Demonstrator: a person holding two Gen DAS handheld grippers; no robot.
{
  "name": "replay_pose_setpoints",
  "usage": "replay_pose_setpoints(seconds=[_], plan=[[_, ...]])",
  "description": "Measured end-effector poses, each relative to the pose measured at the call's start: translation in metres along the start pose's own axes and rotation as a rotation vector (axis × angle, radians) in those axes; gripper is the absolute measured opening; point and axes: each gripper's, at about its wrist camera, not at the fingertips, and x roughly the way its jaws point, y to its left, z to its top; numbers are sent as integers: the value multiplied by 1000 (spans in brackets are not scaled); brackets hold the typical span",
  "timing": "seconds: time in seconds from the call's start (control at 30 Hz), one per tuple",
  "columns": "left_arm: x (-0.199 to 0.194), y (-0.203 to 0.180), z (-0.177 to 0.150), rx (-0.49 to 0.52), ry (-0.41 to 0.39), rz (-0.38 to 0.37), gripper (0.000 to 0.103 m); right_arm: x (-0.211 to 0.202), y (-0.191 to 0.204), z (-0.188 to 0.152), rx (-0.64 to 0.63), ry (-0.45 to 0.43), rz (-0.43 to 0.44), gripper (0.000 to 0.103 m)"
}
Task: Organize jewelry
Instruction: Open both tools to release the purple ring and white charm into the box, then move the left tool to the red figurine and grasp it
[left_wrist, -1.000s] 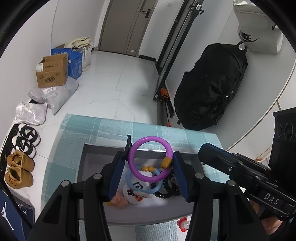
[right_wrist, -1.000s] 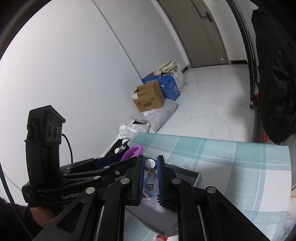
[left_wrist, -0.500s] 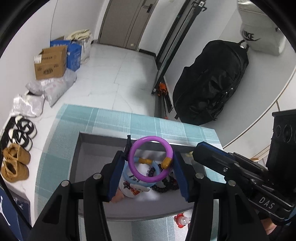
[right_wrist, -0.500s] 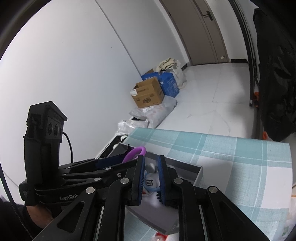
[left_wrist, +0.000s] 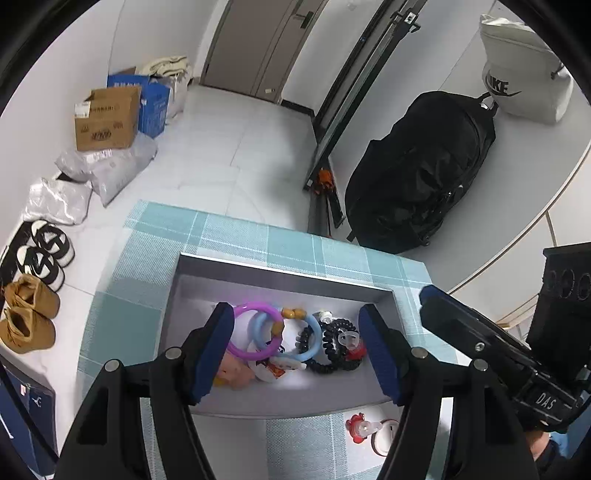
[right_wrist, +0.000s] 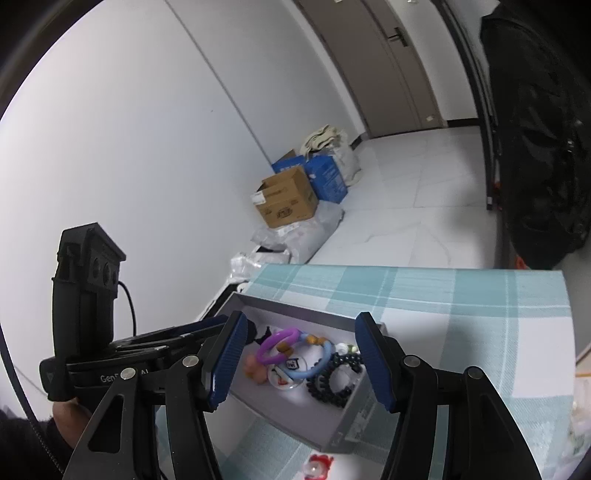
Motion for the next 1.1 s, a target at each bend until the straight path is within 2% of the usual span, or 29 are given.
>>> replay_pose_setpoints(seconds=[0.07, 0.2, 0.27, 0.33, 0.43, 0.47, 0.73, 0.83, 1.0, 1.1], plan=[[-3, -3, -3, 8, -9, -2, 65, -5, -1, -3, 8, -8, -10, 62], [-10, -6, -12, 30, -20, -15, 65, -21, -5, -11, 27, -33, -56, 72], [-15, -9, -17, 46, -31, -19, 66, -29, -5, -15, 30, -47, -67, 73], [-21, -13, -21, 74, -48, -12, 66, -33, -6, -17, 33, -45, -76, 74], [-27, -20, -26, 104, -58, 3, 66, -39, -2, -22, 12, -48, -95, 81], [-28, -21, -28, 110, -57, 4, 66, -41, -1, -23, 5, -48, -100, 84], [-30, -35, -49, 165, -11, 1, 66, -52, 9, -40, -52, -37, -164, 89], [-31, -40, -55, 186, 5, -2, 66, -57, 5, -50, -28, -27, -184, 95], [-35, -48, -64, 201, -1, -5, 66, -68, -2, -64, 1, -8, -222, 96], [-27, -53, -73, 230, 28, -6, 66, -75, -6, -70, 5, -3, -242, 96]])
